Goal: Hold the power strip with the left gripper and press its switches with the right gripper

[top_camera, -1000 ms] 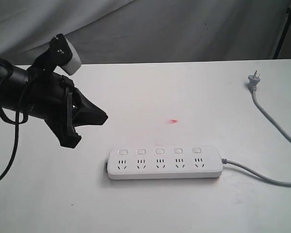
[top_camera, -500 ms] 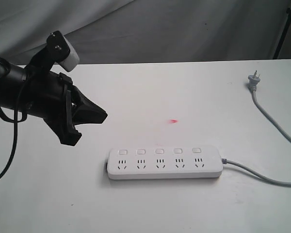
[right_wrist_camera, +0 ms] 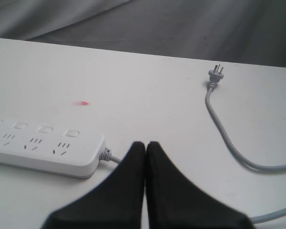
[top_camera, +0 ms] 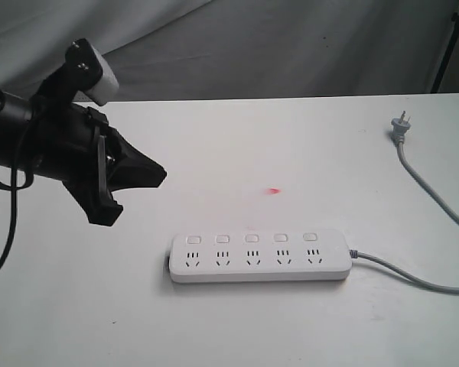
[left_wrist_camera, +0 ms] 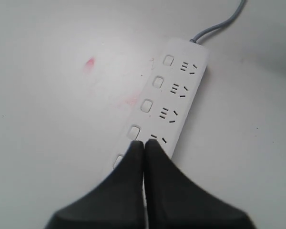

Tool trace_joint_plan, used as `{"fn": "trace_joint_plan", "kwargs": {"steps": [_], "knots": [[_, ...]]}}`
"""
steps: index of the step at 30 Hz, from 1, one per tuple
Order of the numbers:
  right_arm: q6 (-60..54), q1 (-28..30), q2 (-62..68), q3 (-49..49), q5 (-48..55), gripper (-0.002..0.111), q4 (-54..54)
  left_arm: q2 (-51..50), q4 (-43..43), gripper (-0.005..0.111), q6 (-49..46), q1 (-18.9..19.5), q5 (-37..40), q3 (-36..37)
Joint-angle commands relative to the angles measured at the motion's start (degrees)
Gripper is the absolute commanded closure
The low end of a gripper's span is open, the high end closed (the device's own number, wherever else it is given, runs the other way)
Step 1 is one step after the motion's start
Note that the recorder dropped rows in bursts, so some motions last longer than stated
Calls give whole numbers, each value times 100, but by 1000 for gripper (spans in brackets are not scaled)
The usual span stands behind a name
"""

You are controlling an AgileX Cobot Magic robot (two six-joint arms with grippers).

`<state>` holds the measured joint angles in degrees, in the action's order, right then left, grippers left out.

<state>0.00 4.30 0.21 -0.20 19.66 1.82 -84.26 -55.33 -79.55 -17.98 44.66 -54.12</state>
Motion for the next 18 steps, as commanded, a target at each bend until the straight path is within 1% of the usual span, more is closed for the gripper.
{"fn": "trace_joint_plan", "kwargs": {"steps": [1, 7, 13, 16, 18], "knots": [[0, 25, -21, 20, -4, 108, -19, 543, 10, 107, -20, -26, 19, -22], [0, 25, -21, 20, -4, 108, -19, 1424, 10, 107, -20, -26, 19, -22], [0, 25, -21, 20, -4, 108, -19, 2068, 10, 107, -20, 4, 19, -22], [0, 25, -21, 20, -4, 108, -19, 2355, 10, 107, -20, 224, 56, -22], [0, 25, -21, 20, -4, 108, -19, 2543, 10, 107, -20, 514, 56, -22]]}}
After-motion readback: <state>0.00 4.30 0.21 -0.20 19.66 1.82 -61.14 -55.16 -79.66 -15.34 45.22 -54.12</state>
